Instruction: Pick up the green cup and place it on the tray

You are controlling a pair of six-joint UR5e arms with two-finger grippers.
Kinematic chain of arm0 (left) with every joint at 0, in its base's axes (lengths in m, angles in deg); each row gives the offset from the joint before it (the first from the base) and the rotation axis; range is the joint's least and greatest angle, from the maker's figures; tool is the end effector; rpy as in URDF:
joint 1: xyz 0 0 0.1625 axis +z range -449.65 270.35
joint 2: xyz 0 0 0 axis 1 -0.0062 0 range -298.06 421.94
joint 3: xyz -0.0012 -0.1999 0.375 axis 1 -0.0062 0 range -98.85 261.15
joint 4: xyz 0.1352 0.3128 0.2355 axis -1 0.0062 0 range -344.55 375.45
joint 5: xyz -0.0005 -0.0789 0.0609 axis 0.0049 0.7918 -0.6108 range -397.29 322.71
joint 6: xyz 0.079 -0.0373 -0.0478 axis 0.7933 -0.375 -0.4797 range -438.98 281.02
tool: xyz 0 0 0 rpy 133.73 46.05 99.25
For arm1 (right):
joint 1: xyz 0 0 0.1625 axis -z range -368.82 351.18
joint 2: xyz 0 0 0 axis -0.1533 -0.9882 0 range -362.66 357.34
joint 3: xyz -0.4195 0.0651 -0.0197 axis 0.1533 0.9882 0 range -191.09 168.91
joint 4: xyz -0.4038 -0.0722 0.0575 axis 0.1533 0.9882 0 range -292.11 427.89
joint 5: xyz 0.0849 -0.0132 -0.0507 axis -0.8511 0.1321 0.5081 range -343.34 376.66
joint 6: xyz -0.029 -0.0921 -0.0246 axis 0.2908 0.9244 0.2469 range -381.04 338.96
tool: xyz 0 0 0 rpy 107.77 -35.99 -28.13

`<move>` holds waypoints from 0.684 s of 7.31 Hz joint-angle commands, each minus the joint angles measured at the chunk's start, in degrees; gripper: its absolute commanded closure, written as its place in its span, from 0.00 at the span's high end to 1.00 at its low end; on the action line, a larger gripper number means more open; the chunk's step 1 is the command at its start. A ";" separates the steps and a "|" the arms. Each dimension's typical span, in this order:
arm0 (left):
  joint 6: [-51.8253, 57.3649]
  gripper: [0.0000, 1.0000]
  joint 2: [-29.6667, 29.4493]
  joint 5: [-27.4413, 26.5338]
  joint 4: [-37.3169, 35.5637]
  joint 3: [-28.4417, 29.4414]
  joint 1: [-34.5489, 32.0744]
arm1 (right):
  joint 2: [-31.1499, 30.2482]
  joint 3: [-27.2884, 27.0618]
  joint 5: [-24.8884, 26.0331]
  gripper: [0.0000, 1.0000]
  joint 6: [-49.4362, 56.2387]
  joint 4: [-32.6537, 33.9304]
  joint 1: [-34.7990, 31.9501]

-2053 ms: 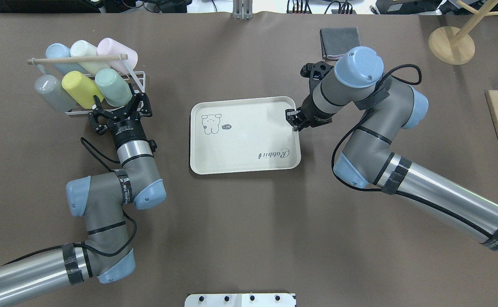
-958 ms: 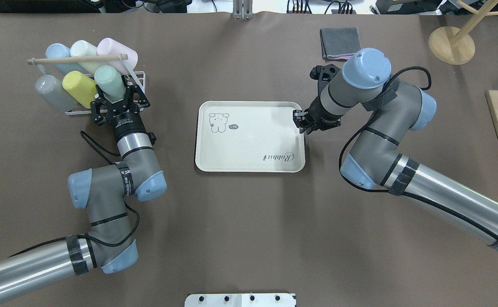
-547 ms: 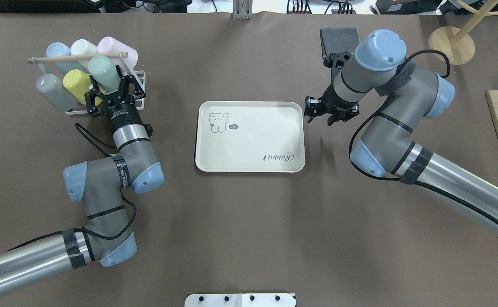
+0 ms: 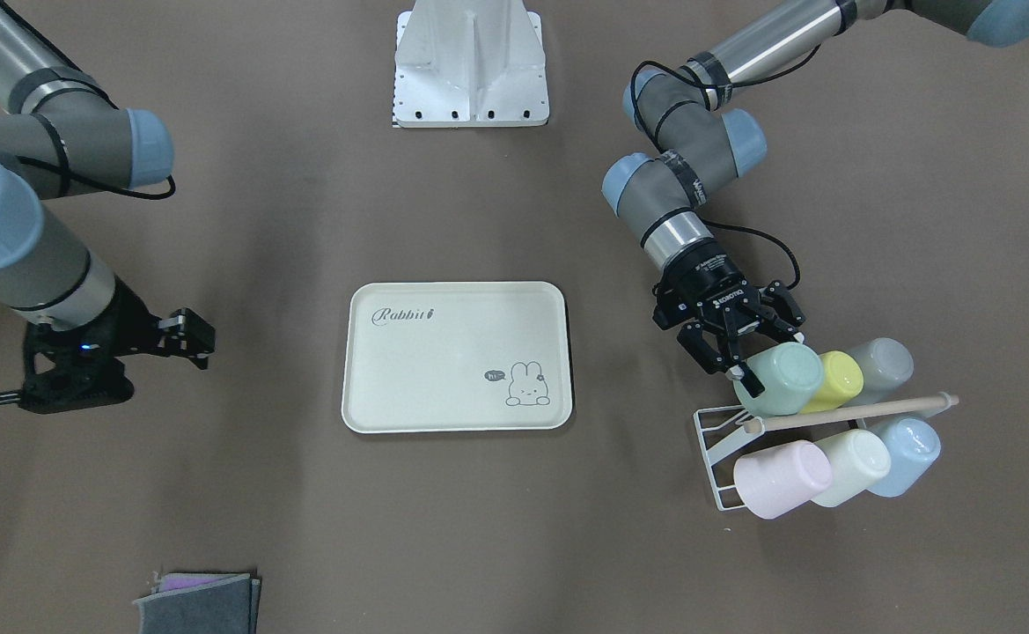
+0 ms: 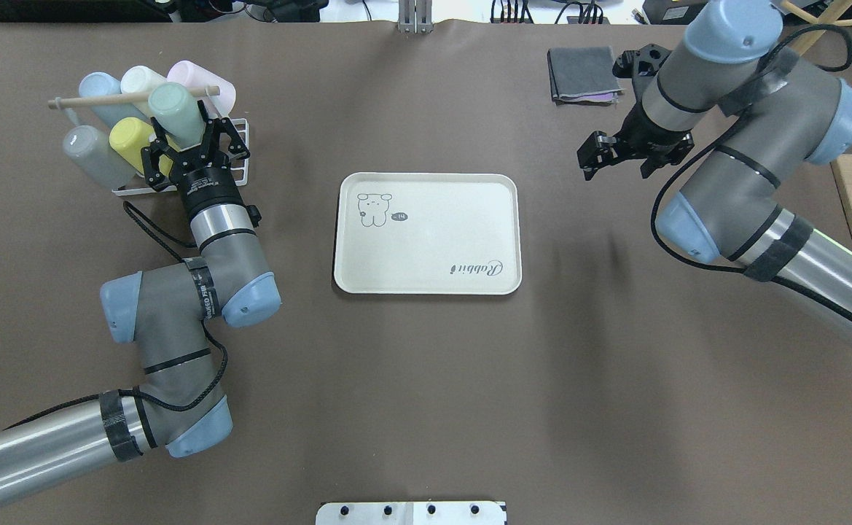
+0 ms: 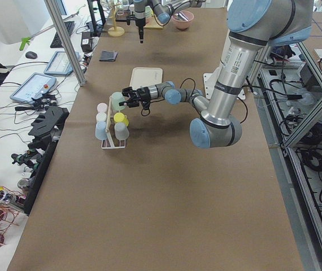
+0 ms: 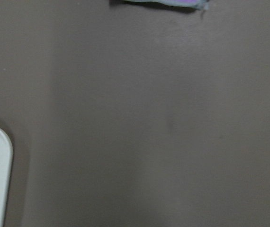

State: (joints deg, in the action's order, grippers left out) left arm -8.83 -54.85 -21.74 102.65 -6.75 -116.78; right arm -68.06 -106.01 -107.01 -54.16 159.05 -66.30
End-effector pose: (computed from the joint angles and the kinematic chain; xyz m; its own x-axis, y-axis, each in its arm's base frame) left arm 0.4741 -0.5006 0.3656 -0.6266 0.4234 0.6543 -0.6962 0.0733 -0.7141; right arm -0.2811 -0.5861 0.3813 0.7276 -0.1553 0.6682 0.0900 0.9872 0.1314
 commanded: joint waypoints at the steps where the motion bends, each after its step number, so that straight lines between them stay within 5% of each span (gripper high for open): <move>1: 4.36 0.14 3.22 0.00 0.16 -8.90 -0.12 | -7.34 -8.84 -0.43 1.00 12.78 11.72 -7.87; 3: 8.40 0.12 5.34 0.00 4.61 -14.73 -0.12 | -14.98 -10.55 -1.14 1.00 32.73 16.50 -17.96; 5: 17.28 0.08 5.17 2.09 23.16 -16.51 -0.12 | -20.45 -10.20 -0.09 1.00 38.05 16.17 -28.51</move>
State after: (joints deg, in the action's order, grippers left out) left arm 3.86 -49.76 -21.17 114.36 -22.15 -116.93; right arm -85.40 -116.30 -107.80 -19.71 175.51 -88.30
